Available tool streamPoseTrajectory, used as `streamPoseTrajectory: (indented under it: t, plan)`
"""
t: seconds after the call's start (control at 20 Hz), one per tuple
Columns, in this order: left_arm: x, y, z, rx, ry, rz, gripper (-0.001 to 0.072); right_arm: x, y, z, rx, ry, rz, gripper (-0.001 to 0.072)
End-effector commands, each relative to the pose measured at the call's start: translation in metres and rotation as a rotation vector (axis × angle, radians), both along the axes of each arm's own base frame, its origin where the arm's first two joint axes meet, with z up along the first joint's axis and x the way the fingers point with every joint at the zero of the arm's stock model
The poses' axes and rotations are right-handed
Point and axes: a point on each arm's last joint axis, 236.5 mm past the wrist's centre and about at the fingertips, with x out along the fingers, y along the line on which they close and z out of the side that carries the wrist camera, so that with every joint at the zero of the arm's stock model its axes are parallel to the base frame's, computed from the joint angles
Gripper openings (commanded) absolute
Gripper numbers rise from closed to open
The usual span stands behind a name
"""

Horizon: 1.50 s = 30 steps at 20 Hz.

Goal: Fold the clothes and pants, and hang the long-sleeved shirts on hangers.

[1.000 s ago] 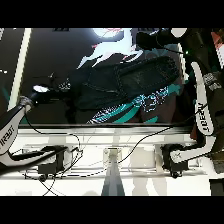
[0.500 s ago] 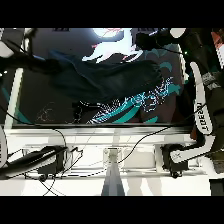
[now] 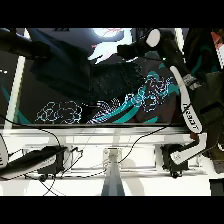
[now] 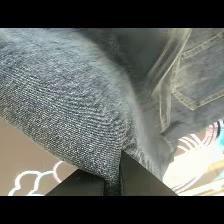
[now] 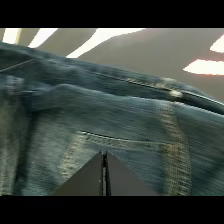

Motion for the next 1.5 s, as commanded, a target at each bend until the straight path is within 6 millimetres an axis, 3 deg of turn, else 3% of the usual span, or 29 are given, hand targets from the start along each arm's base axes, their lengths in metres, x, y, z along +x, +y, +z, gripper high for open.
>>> streamPoseTrajectory:
  t: [0.0,0.2,0.4,0.55,0.65,0.75,0.9,1.05,1.2,1.35,1.4,1.45]
  plan:
    - [0.0,0.005,0.003,0.047,-0.01,0.007,0.0022,-0.006,0.043,-0.005,0.023,-0.049,0.051,0.0022]
    - [0.003,-0.002,0.007,0.014,-0.031,-0.003,0.0023,-0.025,0.107,-0.039,0.074,-0.032,0.113,0.0021]
    - [0.018,-0.032,0.019,-0.115,-0.092,-0.038,0.0023,-0.082,0.191,-0.073,0.221,0.112,0.171,0.0021]
    - [0.022,-0.065,0.01,-0.252,-0.037,-0.086,0.0023,-0.103,0.214,-0.073,0.233,0.106,0.211,0.002]
    - [0.026,-0.084,-0.001,-0.33,0.016,-0.11,0.0023,-0.101,0.203,-0.08,0.162,0.078,0.255,0.0022]
    - [0.04,-0.095,-0.016,-0.35,0.03,-0.108,0.0022,-0.079,0.152,-0.094,-0.026,0.041,0.277,0.0022]
    - [0.064,-0.134,-0.038,-0.371,0.003,-0.132,0.0022,-0.032,0.037,-0.09,-0.252,0.05,0.188,0.0022]
    - [0.085,-0.199,-0.064,-0.402,-0.056,-0.175,0.0023,0.016,-0.075,-0.045,-0.273,0.023,-0.015,0.0022]
    - [0.102,-0.278,-0.099,-0.472,-0.13,-0.191,0.0023,0.037,-0.171,0.006,-0.247,-0.03,-0.205,0.0022]
    - [0.076,-0.359,-0.132,-0.619,-0.055,-0.196,0.0026,0.038,-0.236,0.032,-0.244,-0.044,-0.326,0.0022]
    - [0.067,-0.376,-0.145,-0.615,-0.046,-0.212,0.0101,0.037,-0.252,0.034,-0.245,-0.04,-0.355,0.0022]
    - [0.056,-0.39,-0.156,-0.607,-0.032,-0.233,0.0393,0.036,-0.265,0.033,-0.247,-0.032,-0.378,0.0022]
